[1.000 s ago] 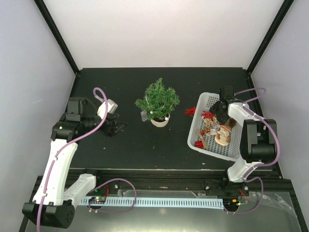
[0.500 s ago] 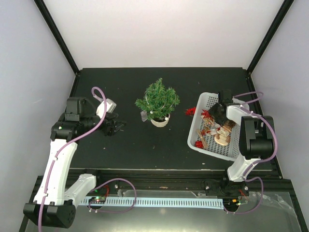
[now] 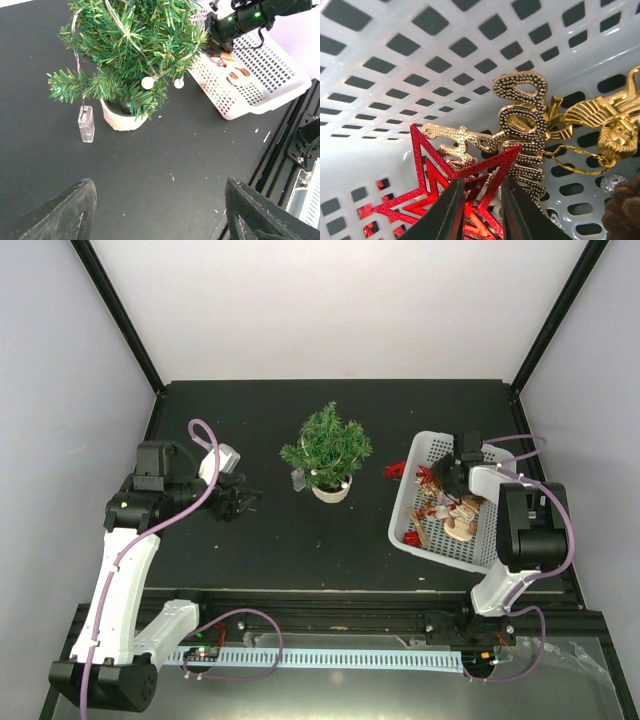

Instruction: Decorate the small christmas tree

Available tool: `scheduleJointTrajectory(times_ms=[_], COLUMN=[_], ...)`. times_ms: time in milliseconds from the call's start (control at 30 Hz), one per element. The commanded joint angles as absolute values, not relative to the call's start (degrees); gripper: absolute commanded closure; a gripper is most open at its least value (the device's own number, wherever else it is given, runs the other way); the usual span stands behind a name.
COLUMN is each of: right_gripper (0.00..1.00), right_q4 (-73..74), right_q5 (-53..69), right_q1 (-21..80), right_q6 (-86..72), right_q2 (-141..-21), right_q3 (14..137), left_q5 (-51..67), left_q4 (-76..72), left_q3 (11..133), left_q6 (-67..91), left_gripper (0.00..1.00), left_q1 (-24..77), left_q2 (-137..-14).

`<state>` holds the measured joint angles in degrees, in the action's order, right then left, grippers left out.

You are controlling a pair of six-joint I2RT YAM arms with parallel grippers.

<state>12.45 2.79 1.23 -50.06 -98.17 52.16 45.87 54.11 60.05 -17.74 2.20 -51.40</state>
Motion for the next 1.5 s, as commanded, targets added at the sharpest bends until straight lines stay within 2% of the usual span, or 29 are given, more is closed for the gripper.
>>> scheduleJointTrajectory(times_ms=[0,200,367,633,767,867,933,1033,1467], right_gripper=[0.78,0.87,0.99,0.99,0.96,0.89,0.84,0.72,0.7], right_q4=[6.2,3.0,2.2,5.4,11.7,13.1,13.4,14.3,12.7], right_q5=[5.1,5.7,5.5,3.9,4.6,4.9,5.3,5.9,6.1], right_q1=[1.1,1.0,1.0,1.0,1.1,1.0,1.0,1.0,1.0], right_q6=[-50.3,-49.4,-48.6,-46.8,-45.0,-45.0,-45.3,-45.7,-45.9], right_q2=[-95.4,-91.6,-88.8,-84.1,-86.7,-88.4,-89.5,-90.9,-94.7], right_q3=[48.5,45.8,43.9,42.8,46.3,46.6,46.5,46.5,47.6], left_q5=[47.3,47.5,47.6,47.7,48.1,48.2,48.3,48.5,48.8], left_q4=[52.9,52.8,52.6,51.9,51.7,51.6,51.7,51.7,51.6], left_q3=[60.0,59.5,59.2,58.4,58.3,58.3,58.3,58.2,57.9], left_q6=[-17.1,-17.1,-17.0,-16.6,-16.4,-16.3,-16.3,-16.3,-16.2], left_gripper=[0.29,0.29,0.29,0.29,0.29,0.29,0.29,0.29,0.28], left_q1=[1.6,1.4,1.1,0.7,0.5,0.5,0.4,0.3,-0.2], left_q2=[-50.6,-50.2,-49.7,-48.8,-48.6,-48.6,-48.6,-48.4,-48.1])
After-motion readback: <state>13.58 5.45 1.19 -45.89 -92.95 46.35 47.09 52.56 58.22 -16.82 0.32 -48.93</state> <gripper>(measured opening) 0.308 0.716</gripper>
